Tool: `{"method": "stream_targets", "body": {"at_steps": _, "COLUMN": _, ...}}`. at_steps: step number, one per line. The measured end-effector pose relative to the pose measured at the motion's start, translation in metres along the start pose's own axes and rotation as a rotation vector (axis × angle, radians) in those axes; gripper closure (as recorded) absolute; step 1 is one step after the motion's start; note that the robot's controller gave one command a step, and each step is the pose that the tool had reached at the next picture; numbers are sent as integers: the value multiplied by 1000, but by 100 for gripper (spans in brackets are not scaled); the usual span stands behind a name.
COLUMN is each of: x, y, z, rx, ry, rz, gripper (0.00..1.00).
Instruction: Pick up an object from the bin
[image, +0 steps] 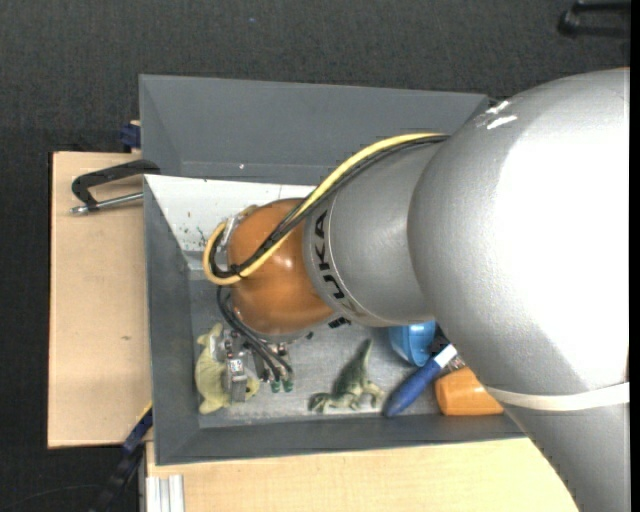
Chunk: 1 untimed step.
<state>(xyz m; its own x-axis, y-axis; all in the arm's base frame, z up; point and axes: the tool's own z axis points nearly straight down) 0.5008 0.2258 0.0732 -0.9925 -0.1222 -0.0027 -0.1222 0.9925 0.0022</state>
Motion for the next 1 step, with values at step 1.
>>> {"method": "stream_targets", "body": {"at_steps": 1, "x": -1, "y": 5, "z": -131, "rx": -3, "ry": -11, "rz": -28, "gripper": 100}}
